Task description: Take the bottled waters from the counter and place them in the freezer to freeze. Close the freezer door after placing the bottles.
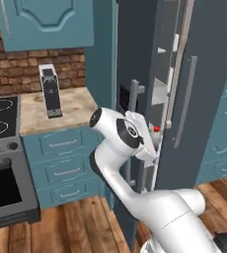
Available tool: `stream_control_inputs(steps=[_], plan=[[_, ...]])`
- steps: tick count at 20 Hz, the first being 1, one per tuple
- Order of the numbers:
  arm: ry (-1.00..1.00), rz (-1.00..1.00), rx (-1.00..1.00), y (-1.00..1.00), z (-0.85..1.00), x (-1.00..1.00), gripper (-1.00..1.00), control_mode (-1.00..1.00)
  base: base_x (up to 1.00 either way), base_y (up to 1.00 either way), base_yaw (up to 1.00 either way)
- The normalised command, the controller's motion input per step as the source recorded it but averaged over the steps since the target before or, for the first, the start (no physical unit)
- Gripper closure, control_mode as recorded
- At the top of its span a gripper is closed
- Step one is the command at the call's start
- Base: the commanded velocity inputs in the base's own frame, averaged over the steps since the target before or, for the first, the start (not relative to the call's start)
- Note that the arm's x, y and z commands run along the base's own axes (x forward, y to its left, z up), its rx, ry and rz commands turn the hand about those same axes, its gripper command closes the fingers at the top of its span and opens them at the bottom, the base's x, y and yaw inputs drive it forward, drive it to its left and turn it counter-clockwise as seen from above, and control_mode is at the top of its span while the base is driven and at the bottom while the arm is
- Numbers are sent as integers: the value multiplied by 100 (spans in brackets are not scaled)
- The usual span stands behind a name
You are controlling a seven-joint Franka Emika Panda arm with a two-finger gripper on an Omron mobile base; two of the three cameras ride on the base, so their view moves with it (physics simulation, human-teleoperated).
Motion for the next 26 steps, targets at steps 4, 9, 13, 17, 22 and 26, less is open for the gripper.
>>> stream_control_inputs(steps=[4, 9, 13, 17, 22, 26], plan=[[0, 0, 0, 0, 0, 0, 100, 100, 3, -100, 3], [0, 0, 0, 0, 0, 0, 100, 100, 60, -94, 16], [0, 0, 0, 0, 0, 0, 100, 100, 50, -70, 30], [0, 0, 0, 0, 0, 0, 100, 100, 43, -14, 49], [0, 0, 0, 0, 0, 0, 100, 100, 29, 0, 46], [0, 0, 0, 0, 0, 0, 100, 100, 31, -5, 36]])
